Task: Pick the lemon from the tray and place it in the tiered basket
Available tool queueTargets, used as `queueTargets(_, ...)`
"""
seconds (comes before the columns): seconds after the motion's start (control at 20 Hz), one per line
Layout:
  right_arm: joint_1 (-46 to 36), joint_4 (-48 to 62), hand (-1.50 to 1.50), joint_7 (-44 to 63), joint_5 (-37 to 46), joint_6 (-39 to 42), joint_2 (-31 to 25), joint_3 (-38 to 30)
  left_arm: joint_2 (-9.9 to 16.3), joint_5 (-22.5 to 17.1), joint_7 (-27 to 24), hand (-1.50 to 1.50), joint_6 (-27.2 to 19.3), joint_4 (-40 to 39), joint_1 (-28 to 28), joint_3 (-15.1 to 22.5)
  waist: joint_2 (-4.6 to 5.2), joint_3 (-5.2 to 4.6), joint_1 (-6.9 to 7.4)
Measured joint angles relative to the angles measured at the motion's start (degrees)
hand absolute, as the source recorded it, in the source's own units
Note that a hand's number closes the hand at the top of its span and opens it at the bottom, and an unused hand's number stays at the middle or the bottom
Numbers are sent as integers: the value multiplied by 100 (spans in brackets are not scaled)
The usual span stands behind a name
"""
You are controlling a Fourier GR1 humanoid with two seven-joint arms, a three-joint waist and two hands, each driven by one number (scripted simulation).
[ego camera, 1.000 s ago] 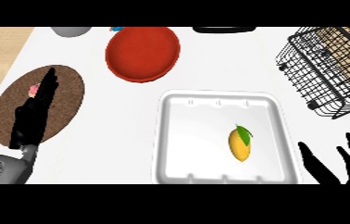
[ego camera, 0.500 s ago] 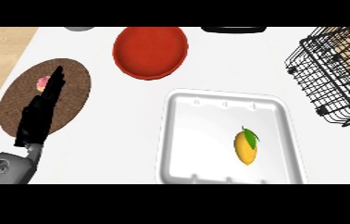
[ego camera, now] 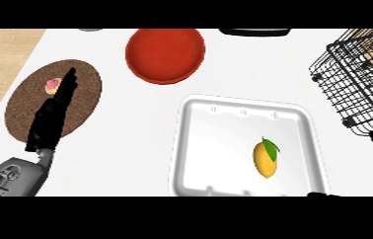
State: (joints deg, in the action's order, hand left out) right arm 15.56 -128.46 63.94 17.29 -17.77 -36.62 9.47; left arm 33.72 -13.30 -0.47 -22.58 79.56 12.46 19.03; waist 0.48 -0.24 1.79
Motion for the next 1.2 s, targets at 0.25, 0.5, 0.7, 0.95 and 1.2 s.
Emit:
queueTargets(0.25, -759, 565, -150, 405, -119, 305, 223, 245, -75, 78, -3, 0, 10, 4, -13, -21, -5, 6, 12)
queueTargets(0.5, -1242, 1070, -150, 621, -94, 530, 430, 496, -76, 124, 86, 0, 31, 136, -96, -64, -23, 11, -10)
queueTargets(0.7, -1397, 1303, -150, 683, 22, 621, 619, 700, -63, 183, 170, 0, 38, 174, -95, -135, -35, 13, -67)
queueTargets(0.95, -1568, 1582, -150, 703, 287, 724, 912, 949, -141, 246, 209, 0, 51, 170, -113, -198, -41, 13, -114)
queueTargets(1.2, -1650, 1754, -150, 743, 715, 879, 1090, 1169, -178, 300, 147, 0, 114, 89, -136, -290, -46, 11, -140)
